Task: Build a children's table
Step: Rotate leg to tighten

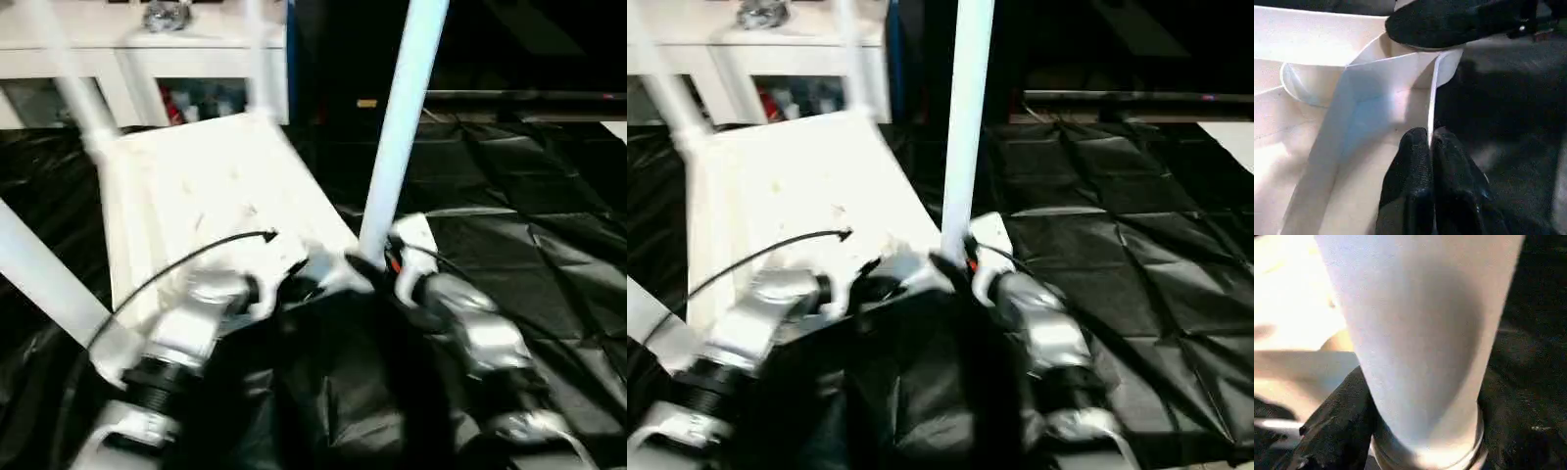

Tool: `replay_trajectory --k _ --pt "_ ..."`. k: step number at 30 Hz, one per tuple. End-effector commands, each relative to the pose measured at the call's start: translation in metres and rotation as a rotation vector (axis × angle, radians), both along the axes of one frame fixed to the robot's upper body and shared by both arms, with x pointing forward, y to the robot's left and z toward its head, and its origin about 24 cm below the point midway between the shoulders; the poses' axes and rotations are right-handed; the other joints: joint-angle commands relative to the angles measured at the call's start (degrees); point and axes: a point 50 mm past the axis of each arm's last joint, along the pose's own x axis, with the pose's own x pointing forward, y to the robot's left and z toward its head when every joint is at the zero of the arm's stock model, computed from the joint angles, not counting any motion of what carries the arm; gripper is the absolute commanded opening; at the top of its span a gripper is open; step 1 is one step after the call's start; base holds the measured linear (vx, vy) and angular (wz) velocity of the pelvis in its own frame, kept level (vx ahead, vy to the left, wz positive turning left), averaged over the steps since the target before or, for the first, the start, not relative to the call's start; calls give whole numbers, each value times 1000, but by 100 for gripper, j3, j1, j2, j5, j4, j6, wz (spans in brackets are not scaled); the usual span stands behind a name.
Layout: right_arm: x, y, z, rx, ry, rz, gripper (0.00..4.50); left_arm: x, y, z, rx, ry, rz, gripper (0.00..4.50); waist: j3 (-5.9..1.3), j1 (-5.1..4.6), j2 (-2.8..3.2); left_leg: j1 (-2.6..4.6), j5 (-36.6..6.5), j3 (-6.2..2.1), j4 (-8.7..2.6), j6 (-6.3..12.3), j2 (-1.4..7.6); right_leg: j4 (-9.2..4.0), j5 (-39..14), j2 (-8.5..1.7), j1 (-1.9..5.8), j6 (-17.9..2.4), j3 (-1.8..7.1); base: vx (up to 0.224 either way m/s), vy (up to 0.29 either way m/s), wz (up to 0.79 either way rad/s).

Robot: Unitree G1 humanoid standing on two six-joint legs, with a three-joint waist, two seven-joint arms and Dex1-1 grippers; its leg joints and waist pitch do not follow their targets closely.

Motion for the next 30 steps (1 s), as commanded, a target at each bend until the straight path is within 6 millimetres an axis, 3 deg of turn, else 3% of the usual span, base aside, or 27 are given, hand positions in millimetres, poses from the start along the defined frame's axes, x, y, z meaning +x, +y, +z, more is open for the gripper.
replay_trajectory --k 1,2,3,6,9,13,14,18,23,24,27,30 --pt "-15 49 -13 7 54 182 257 2 -27 14 -94 -57 6 0 -297 23 -88 15 -1148 -104 -396 201 284 -511 -1461 -464 206 -1115 270 0 0 0" --pt "-15 49 -13 7 54 182 257 2 -27 14 -94 -57 6 0 -308 32 -70 -4 -988 -105 -388 269 282 -477 -1206 -462 225 -1155 268 0 0 0" --pt "-15 49 -12 28 55 187 313 0 -29 15 -99 -59 -18 0 -312 34 -63 -8 -923 -105 -389 299 283 -468 -1090 -457 230 -1170 263 0 0 0" --pt "-16 46 -8 27 40 239 343 -4 -29 17 -100 -68 -89 0 -340 43 -67 -15 -640 -92 -354 462 278 -404 -492 -452 259 -1306 261 0 0 0" --pt "-19 41 -6 23 33 314 343 -7 -24 17 -94 -67 -146 0 -331 41 -70 -15 -738 -90 -350 529 276 -408 -471 -451 269 -1359 250 0 0 0" --pt "-23 35 -3 18 22 424 343 -9 -18 16 -80 -59 -201 0 -313 45 -62 2 -921 -85 -357 481 286 -437 -754 -450 257 -1323 255 0 0 0" --pt "-28 27 0 6 19 518 343 -12 -13 15 -72 -49 -261 0 -301 53 -53 9 -1037 -98 -370 456 291 -460 -956 -449 252 -1293 249 0 0 0" --pt "-35 10 4 -24 45 675 343 -16 -1 15 -46 -32 -368 0 -306 76 -41 19 -1027 -94 -370 477 307 -439 -847 -446 244 -1329 259 0 0 0" --pt "-39 -2 6 -50 84 756 343 -16 8 16 -23 -24 -428 0 -318 170 -31 65 -930 -72 -355 492 327 -414 -622 -440 220 -1442 261 0 0 0" --pt "-39 -4 7 -43 87 769 343 -16 11 16 -11 -19 -448 0 -312 199 -34 47 -890 -72 -359 497 329 -398 -560 -440 233 -1462 257 0 0 0" --pt "-41 -6 10 -33 95 803 343 -15 15 16 2 -15 -475 0 -308 235 -40 54 -981 -74 -367 435 330 -404 -714 -449 228 -1423 251 0 0 0" --pt "-42 -6 11 -24 98 814 308 -15 16 17 2 -14 -481 0 -311 247 -44 58 -998 -78 -374 370 333 -405 -781 -456 233 -1411 255 0 0 0"
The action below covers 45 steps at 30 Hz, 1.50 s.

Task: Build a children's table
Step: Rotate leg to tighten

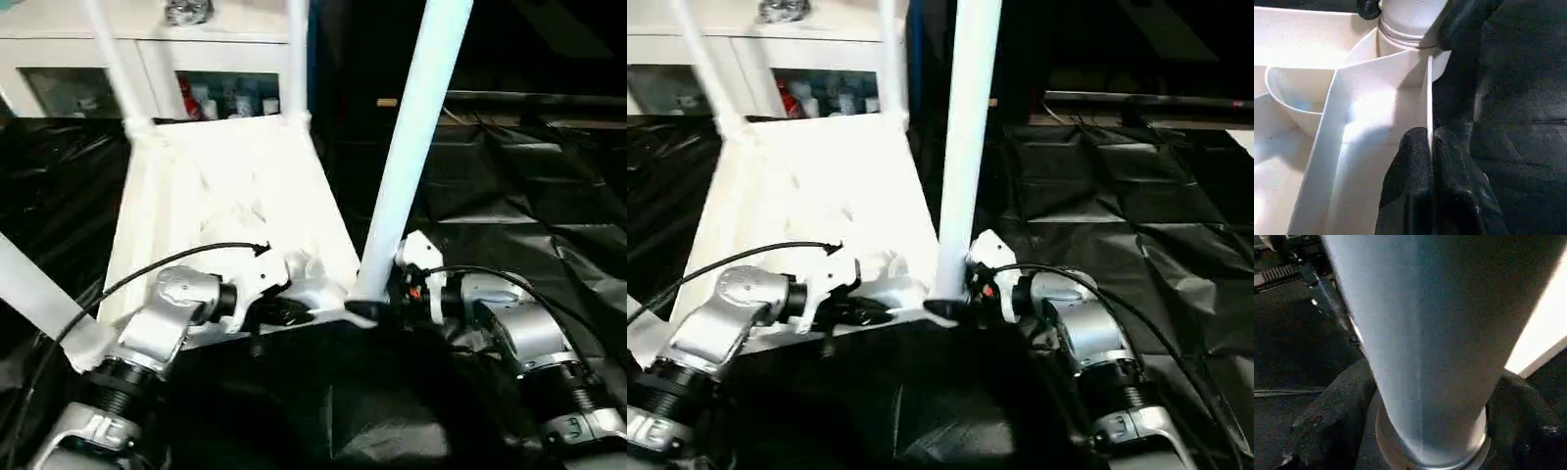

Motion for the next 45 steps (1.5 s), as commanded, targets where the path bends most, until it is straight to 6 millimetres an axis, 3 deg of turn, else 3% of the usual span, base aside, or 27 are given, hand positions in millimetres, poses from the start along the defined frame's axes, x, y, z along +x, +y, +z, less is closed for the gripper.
replay_trajectory --k 1,9,13,14,16,22,24,25,26,28,31,36,42,45 --pt "-12 23 -2 33 40 152 308 4 -18 12 -45 -49 -81 0 -324 -12 -28 79 -978 -78 -379 352 324 -405 -743 -460 243 -1430 262 0 0 0" --pt "-12 31 -7 64 37 85 259 9 -20 11 -60 -59 -20 0 -330 7 -28 73 -901 -75 -373 350 318 -394 -642 -462 245 -1434 257 0 0 0" --pt "0 38 -15 58 16 -109 253 13 -29 11 -78 -68 51 0 -288 -46 -32 90 -1240 -86 -407 190 301 -465 -1301 -472 213 -1330 262 0 0 0" --pt "5 42 -20 58 20 -216 251 15 -35 10 -84 -73 100 0 -274 -82 -47 106 -1457 -105 -428 53 297 -511 -1851 -482 201 -1173 262 0 0 0" --pt "8 49 -23 70 33 -311 250 19 -41 9 -83 -85 160 0 -257 -137 -37 108 -1624 -129 -453 -55 300 -542 -2189 -483 179 -1061 262 0 0 0" --pt "18 61 -33 7 14 -535 249 27 -64 11 -125 -102 303 0 -261 -224 -54 107 -1729 -134 -445 -74 275 -584 -2314 -476 147 -973 268 0 0 0" --pt "17 69 -30 31 -4 -501 249 27 -70 13 -143 -101 307 0 -266 -200 -56 109 -1684 -128 -431 -39 275 -593 -2287 -481 148 -940 276 0 0 0" --pt "16 73 -28 62 -4 -476 305 25 -74 13 -152 -98 295 0 -272 -190 -58 110 -1652 -120 -427 -5 275 -592 -2206 -482 149 -947 283 0 0 0" --pt "15 75 -26 85 0 -462 319 24 -75 14 -158 -97 283 0 -285 -182 -57 71 -1469 -118 -431 80 276 -556 -1875 -471 182 -987 285 0 0 0" --pt "15 75 -24 104 10 -457 324 22 -77 14 -162 -94 263 0 -299 -171 -53 62 -1287 -106 -420 153 280 -521 -1503 -463 194 -1071 285 0 0 0" --pt "14 73 -22 102 1 -419 365 21 -75 14 -159 -94 245 0 -303 -167 -48 55 -1181 -103 -416 217 281 -504 -1324 -465 212 -1131 275 0 0 0" --pt "2 63 -16 94 -15 -165 365 17 -60 12 -127 -82 148 0 -305 -153 -45 43 -1196 -105 -409 299 292 -491 -1260 -463 231 -1158 273 0 0 0" --pt "-9 45 -9 82 16 21 365 12 -43 10 -88 -59 55 0 -316 -143 -46 33 -1025 -101 -391 421 296 -449 -896 -459 258 -1307 264 0 0 0" --pt "-11 36 -7 71 26 77 365 12 -34 9 -65 -49 33 0 -305 -130 -41 55 -1125 -100 -397 413 303 -462 -980 -457 243 -1362 258 0 0 0"
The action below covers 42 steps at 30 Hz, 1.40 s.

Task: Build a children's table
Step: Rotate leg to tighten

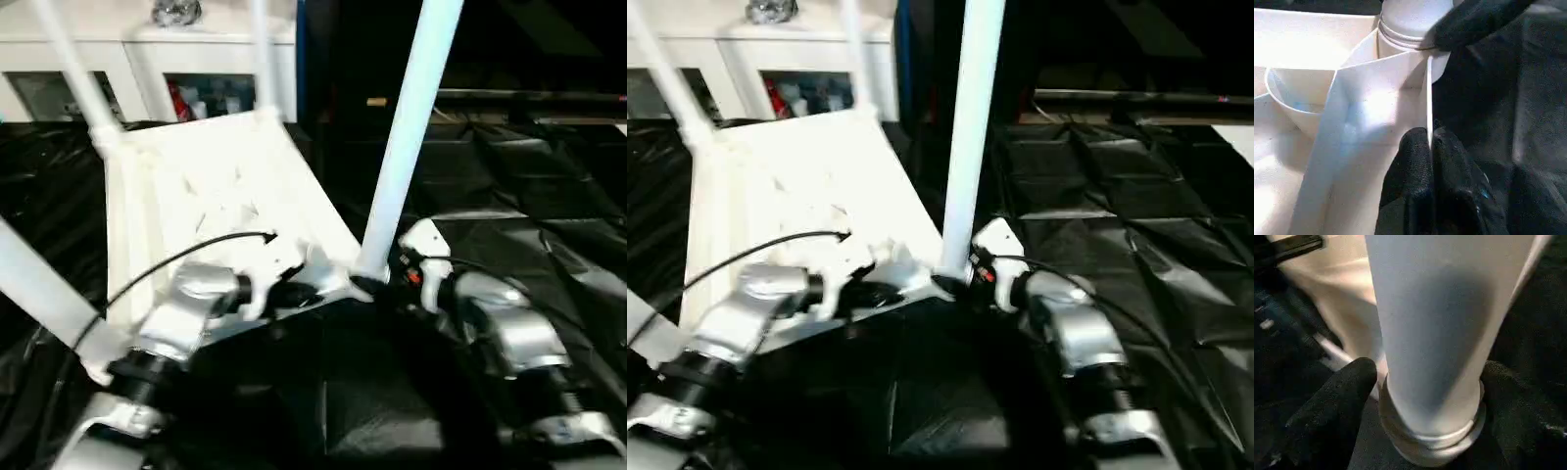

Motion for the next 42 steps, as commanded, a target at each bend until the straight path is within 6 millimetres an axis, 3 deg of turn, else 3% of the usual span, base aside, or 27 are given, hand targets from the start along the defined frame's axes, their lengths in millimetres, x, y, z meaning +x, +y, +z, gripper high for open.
replay_trajectory --k 1,10,11,15,23,28,31,34,35,38,40,42 --pt "-19 40 -5 72 67 274 365 0 -21 10 -45 -50 -89 0 -304 2 -27 54 -1153 -90 -392 406 315 -454 -1029 -460 229 -1378 262 0 0 0" --pt "-23 31 0 49 74 353 365 -3 -8 12 -34 -31 -155 0 -314 74 -24 67 -1060 -87 -390 353 326 -426 -907 -463 230 -1411 262 0 0 0" --pt "-23 32 1 59 76 351 341 -3 -8 11 -36 -28 -161 0 -316 85 -24 73 -1043 -82 -386 348 327 -424 -858 -466 226 -1431 263 0 0 0" --pt "-23 36 0 80 81 348 329 -4 -9 11 -36 -26 -170 0 -324 125 -3 80 -1000 -81 -384 332 326 -405 -759 -463 228 -1460 261 0 0 0" --pt "-29 38 -2 100 105 367 260 -6 -9 10 -33 -20 -185 0 -317 138 -5 80 -1137 -87 -399 243 326 -421 -892 -468 238 -1415 262 0 0 0" --pt "-28 40 -5 135 119 315 241 0 -14 10 -38 -36 -103 0 -313 150 -2 88 -1152 -85 -400 233 329 -426 -890 -466 229 -1411 264 0 0 0" --pt "-23 50 -12 159 105 175 241 7 -26 12 -65 -53 -2 0 -289 173 -7 128 -1352 -78 -412 159 332 -471 -1253 -478 192 -1385 275 0 0 0" --pt "-17 57 -19 139 108 63 241 11 -33 12 -71 -64 51 0 -259 118 -25 115 -1606 -113 -448 3 309 -528 -1965 -499 191 -1186 263 0 0 0" --pt "-12 64 -25 122 104 -42 241 14 -40 13 -85 -71 111 0 -246 65 -18 132 -1833 -133 -450 -55 303 -574 -2399 -495 158 -1031 264 0 0 0" --pt "-9 67 -27 114 97 -97 240 15 -44 14 -92 -77 134 0 -237 2 -25 115 -1958 -159 -465 -99 287 -612 -2726 -506 155 -882 255 0 0 0" --pt "0 78 -29 105 96 -228 240 15 -59 17 -129 -91 172 0 -230 -66 -23 114 -2028 -161 -462 -114 278 -627 -2864 -497 119 -825 262 0 0 0" --pt "1 83 -28 104 81 -220 240 13 -65 18 -144 -94 170 0 -241 -95 -30 82 -2013 -184 -466 -94 269 -633 -2892 -495 150 -760 241 0 0 0"
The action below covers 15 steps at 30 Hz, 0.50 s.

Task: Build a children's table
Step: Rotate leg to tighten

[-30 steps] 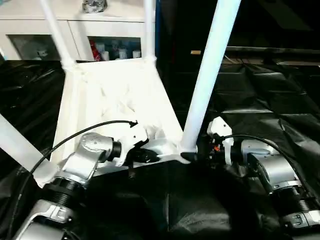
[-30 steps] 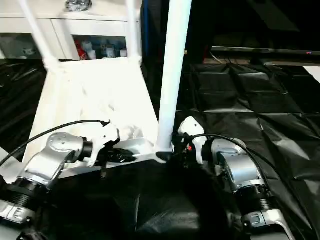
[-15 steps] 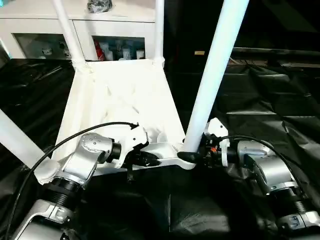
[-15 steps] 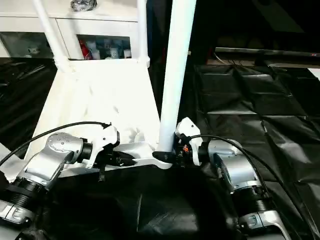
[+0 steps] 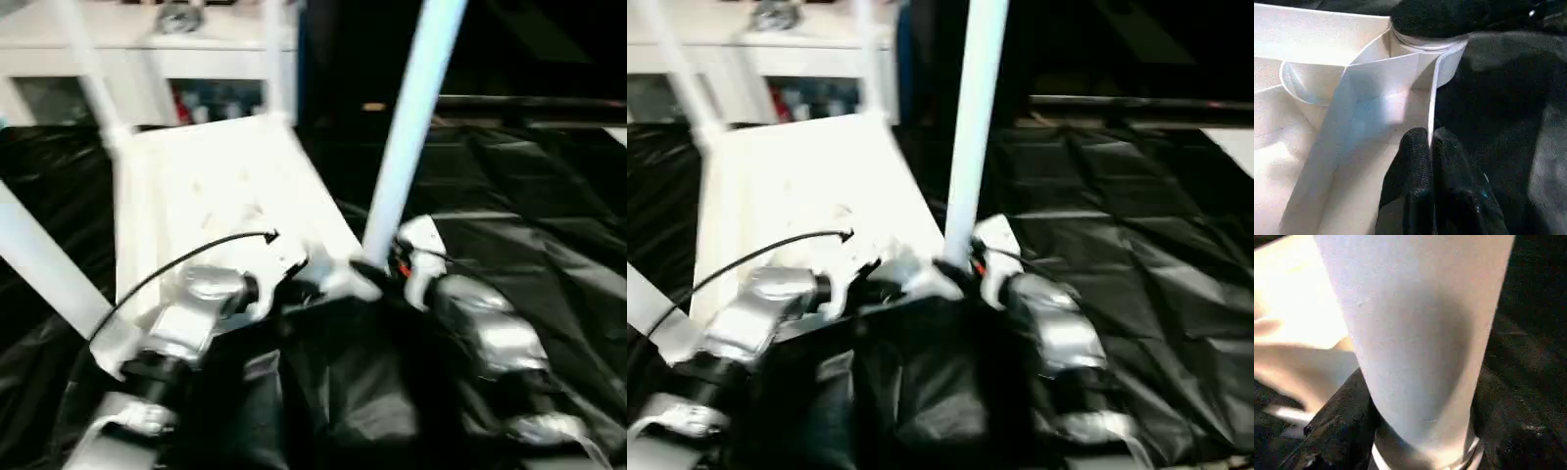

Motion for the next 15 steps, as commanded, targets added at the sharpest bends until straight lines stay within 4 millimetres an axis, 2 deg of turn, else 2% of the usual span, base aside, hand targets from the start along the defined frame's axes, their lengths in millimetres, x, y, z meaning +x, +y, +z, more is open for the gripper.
replay_trajectory --k 1,2,4,8,9,10,15 --pt "-19 59 -15 47 76 219 296 2 -44 25 -119 -91 -66 0 -247 -14 -45 45 -1982 -168 -459 -19 274 -640 -2810 -481 105 -774 250 0 0 0" --pt "-18 62 -11 77 71 234 296 -1 -46 25 -122 -89 -94 0 -250 -6 -62 50 -1941 -153 -450 35 276 -642 -2730 -480 93 -797 267 0 0 0" --pt "-19 65 -6 128 75 270 319 -5 -47 24 -123 -80 -131 0 -270 13 -34 20 -1714 -146 -455 89 288 -603 -2374 -479 123 -877 278 0 0 0" --pt "-23 62 -4 103 55 360 349 -5 -35 23 -103 -76 -160 0 -292 3 -33 -13 -1462 -133 -455 164 294 -517 -1594 -458 175 -1093 270 0 0 0" --pt "-26 55 -2 90 39 438 358 -7 -26 22 -86 -67 -199 0 -293 0 -49 -11 -1387 -121 -444 221 290 -511 -1448 -460 184 -1158 269 0 0 0" --pt "-26 55 -2 90 39 438 358 -7 -26 22 -86 -67 -199 0 -293 0 -49 -11 -1387 -121 -444 221 290 -511 -1448 -460 184 -1158 269 0 0 0" --pt "-32 41 4 89 28 565 358 -8 -11 20 -62 -51 -238 0 -326 50 -39 -12 -880 -90 -393 440 289 -438 -692 -454 229 -1397 263 0 0 0"
